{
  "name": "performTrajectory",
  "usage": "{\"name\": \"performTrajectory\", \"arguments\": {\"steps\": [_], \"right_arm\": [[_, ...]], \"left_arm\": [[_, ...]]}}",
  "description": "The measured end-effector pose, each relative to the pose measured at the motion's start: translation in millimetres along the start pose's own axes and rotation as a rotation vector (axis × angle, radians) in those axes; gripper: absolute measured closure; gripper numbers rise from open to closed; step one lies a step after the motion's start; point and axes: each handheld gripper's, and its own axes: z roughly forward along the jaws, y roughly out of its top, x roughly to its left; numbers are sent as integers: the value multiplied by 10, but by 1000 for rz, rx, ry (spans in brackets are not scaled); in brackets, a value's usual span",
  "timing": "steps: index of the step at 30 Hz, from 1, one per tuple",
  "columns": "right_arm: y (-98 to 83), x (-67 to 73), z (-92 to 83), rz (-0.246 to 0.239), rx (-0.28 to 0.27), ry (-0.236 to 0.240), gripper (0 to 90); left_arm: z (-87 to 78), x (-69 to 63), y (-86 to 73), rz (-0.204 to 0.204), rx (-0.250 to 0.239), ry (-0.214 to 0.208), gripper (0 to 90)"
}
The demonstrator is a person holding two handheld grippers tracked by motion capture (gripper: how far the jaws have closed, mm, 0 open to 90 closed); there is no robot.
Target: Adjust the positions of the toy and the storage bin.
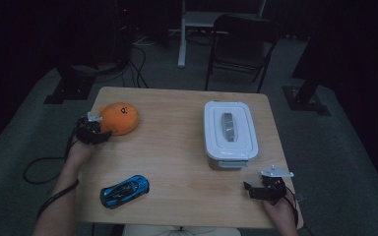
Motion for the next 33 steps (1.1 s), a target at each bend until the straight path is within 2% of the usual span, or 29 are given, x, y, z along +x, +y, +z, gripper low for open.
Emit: {"name": "performTrajectory", "arguments": {"steps": [4,5,7,8,11,12,14,15,16,17,25,27,29,30,31,33], "right_arm": [[0,-1,0,2,-1,-2,142],[0,-1,0,2,-1,-2,142],[0,-1,0,2,-1,-2,142],[0,-1,1,2,-1,-2,142],[0,-1,1,2,-1,-2,142],[0,-1,0,2,-1,-2,142],[0,-1,0,2,-1,-2,143],[0,-1,0,2,-1,-2,143],[0,-1,0,2,-1,-2,143],[0,-1,0,2,-1,-2,143],[0,-1,0,2,-1,-2,143],[0,-1,0,2,-1,-2,143],[0,-1,0,2,-1,-2,143],[0,-1,0,2,-1,-2,143],[0,-1,0,2,-1,-2,143],[0,-1,0,2,-1,-2,143]], "left_arm": [[-36,-32,14,12,3,30,694],[-42,-38,17,4,11,27,728],[-60,-54,12,-13,13,21,755],[-71,-78,3,-10,13,10,778],[-96,-153,-14,-8,16,11,795],[-103,-180,-18,-19,16,11,794],[-137,-253,-28,-16,18,-16,803],[-150,-280,-32,-23,20,-31,802],[-173,-329,-42,-11,11,-40,802],[-197,-389,-51,5,9,-37,802],[-378,-864,-142,31,14,-60,799],[-404,-935,-184,21,22,-89,794],[-447,-991,-231,29,23,-95,775],[-476,-1009,-254,32,27,-133,774],[-511,-1026,-273,37,27,-158,703],[-592,-1062,-302,75,22,-147,589]]}}
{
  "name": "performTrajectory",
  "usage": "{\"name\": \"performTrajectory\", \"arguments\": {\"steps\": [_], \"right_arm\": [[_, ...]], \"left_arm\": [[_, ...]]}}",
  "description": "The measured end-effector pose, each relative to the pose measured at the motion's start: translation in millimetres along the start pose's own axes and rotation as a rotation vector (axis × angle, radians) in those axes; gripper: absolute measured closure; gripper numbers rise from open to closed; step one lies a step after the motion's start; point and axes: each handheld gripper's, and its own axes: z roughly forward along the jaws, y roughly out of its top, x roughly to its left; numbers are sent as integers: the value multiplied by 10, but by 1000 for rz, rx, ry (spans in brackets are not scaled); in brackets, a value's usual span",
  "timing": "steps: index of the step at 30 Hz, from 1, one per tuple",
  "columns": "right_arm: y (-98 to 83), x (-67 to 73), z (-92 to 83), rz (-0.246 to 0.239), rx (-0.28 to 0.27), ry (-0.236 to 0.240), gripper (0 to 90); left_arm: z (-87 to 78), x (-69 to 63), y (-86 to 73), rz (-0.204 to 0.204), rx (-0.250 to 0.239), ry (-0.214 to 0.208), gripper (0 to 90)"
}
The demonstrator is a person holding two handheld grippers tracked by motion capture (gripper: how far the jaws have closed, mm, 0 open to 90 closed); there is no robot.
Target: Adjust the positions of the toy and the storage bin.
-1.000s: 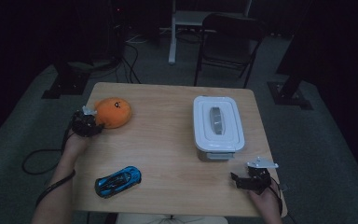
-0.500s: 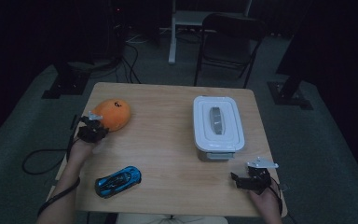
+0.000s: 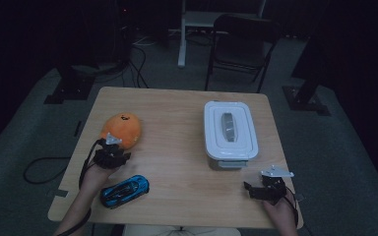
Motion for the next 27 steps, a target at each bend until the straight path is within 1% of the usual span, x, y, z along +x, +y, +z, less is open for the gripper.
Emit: {"name": "performTrajectory", "arguments": {"steps": [2,3,5,6,7,9,10,11,12,14,16,17,18,19,20,21,22,23,24,25,26,27], "right_arm": [[0,0,0,0,0,0,142],[0,0,0,0,0,0,143],[0,0,0,1,0,0,143],[0,1,0,1,0,0,143],[0,0,0,0,0,0,143],[0,0,0,0,0,0,143],[0,0,0,0,0,0,143],[0,0,0,1,0,0,143],[0,0,0,0,0,0,143],[0,0,0,1,0,0,143],[0,0,0,0,0,0,143],[0,0,0,0,0,0,143],[0,0,0,1,0,0,143],[0,0,0,1,0,0,143],[0,0,0,0,0,0,143],[0,0,0,0,0,0,143],[0,0,0,1,0,0,143],[0,0,0,0,0,0,143],[0,0,0,0,0,0,143],[0,0,0,1,0,0,143],[0,0,0,0,0,0,143],[0,0,0,0,0,0,143]], "left_arm": [[-73,7,-3,-9,-1,9,453],[-108,23,3,-15,-8,20,428],[-175,92,38,-47,-29,21,378],[-191,113,58,-59,-32,37,328],[-207,138,86,-64,-42,49,301],[-223,205,157,-101,-47,83,263],[-221,254,203,-119,-49,74,248],[-216,290,243,-132,-42,84,186],[-210,314,271,-133,-40,85,183],[-203,365,341,-142,-63,104,183],[-191,411,409,-131,-83,83,182],[-191,411,409,-131,-83,83,183],[-139,450,491,-122,-85,81,183],[-106,468,516,-127,-88,64,184],[-68,481,541,-126,-80,56,189],[-30,489,565,-128,-73,62,190],[8,494,584,-121,-69,54,191],[48,498,602,-111,-64,57,192],[95,498,617,-106,-51,76,192],[139,504,629,-98,-37,80,192],[180,512,634,-87,-29,93,191],[216,514,635,-74,-18,124,192]]}}
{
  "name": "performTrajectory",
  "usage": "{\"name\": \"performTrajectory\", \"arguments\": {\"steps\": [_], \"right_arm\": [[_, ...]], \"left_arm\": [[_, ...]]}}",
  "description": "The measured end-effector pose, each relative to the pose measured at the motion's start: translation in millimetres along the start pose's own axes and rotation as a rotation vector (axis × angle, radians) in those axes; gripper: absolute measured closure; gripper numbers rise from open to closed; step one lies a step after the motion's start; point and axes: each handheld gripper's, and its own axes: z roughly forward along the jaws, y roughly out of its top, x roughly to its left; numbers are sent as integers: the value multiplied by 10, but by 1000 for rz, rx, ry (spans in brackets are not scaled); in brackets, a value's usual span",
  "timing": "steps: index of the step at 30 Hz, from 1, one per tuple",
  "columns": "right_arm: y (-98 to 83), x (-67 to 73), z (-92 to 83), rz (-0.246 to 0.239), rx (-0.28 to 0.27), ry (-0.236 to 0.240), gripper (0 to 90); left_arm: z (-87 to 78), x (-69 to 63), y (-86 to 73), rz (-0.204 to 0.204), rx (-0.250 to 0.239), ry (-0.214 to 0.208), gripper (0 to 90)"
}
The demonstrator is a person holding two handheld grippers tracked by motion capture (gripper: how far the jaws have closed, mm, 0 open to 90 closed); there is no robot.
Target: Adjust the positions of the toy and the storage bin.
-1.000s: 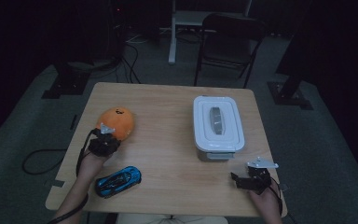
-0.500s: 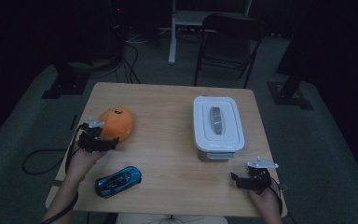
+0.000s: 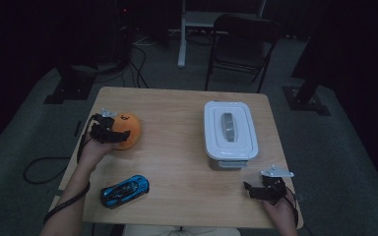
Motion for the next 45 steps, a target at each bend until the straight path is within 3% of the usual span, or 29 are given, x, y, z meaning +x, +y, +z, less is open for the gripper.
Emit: {"name": "performTrajectory", "arguments": {"steps": [2,7,10,12,19,21,25,33,37,41,45], "right_arm": [[0,0,0,0,0,0,143],[0,0,0,0,0,0,143],[0,0,0,0,0,0,143],[0,0,0,1,0,-1,143],[0,-2,0,3,-1,-4,143],[0,-2,0,4,-1,-4,143],[0,-3,0,6,-1,-5,145],[0,-3,0,6,-1,-6,146],[0,-3,0,7,-1,-6,145],[0,-3,0,7,-1,-7,146],[0,-3,0,7,-1,-7,146]], "left_arm": [[67,-3,-11,39,20,36,226],[131,75,-29,-15,-1,20,254],[187,114,-60,-48,7,-16,272],[214,125,-99,-54,0,-43,323],[201,144,-194,-74,-38,-54,538],[127,159,-163,-75,-37,-65,630],[-72,189,-119,-42,-30,-80,693],[-547,211,-278,12,-69,-94,701],[-654,143,-395,54,-67,-123,700],[-752,70,-493,103,-60,-117,698],[-842,53,-610,126,-79,-156,695]]}}
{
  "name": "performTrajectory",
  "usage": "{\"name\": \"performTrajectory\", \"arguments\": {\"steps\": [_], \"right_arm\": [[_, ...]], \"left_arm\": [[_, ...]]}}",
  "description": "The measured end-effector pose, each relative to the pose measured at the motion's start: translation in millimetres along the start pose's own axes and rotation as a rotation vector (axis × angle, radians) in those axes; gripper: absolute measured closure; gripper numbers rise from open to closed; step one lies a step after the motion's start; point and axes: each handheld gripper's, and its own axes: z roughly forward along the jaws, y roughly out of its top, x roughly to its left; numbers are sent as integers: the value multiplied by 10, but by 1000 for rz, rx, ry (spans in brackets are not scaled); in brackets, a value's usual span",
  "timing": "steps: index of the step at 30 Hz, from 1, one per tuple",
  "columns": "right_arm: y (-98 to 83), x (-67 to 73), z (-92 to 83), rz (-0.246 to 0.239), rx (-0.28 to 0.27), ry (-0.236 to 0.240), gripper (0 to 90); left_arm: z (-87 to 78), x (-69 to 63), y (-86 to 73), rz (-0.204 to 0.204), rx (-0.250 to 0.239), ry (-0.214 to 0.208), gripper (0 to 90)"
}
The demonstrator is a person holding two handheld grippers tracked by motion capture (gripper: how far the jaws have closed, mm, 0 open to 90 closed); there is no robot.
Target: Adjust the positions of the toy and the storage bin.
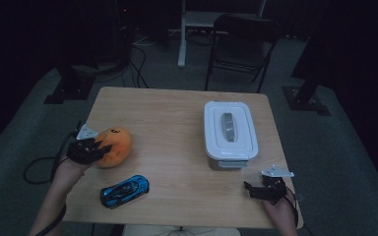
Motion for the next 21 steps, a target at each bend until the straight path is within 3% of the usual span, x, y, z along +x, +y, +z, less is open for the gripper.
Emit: {"name": "performTrajectory", "arguments": {"steps": [4,8,14,16,17,19,21], "right_arm": [[0,0,0,0,0,0,146],[0,0,0,0,0,0,146],[1,-1,1,2,1,0,144],[4,-3,4,0,1,0,138],[6,-3,6,-2,4,2,128],[13,-4,14,-3,7,3,121],[16,-2,17,5,7,1,121]], "left_arm": [[-34,-71,-107,16,21,-28,688],[57,-110,-236,28,68,-33,685],[100,-104,-342,-14,41,-66,633],[81,-100,-335,-15,41,-80,540],[62,-90,-325,-34,31,-82,456],[4,-69,-305,-59,9,-103,383],[-45,-77,-274,-54,-3,-88,247]]}}
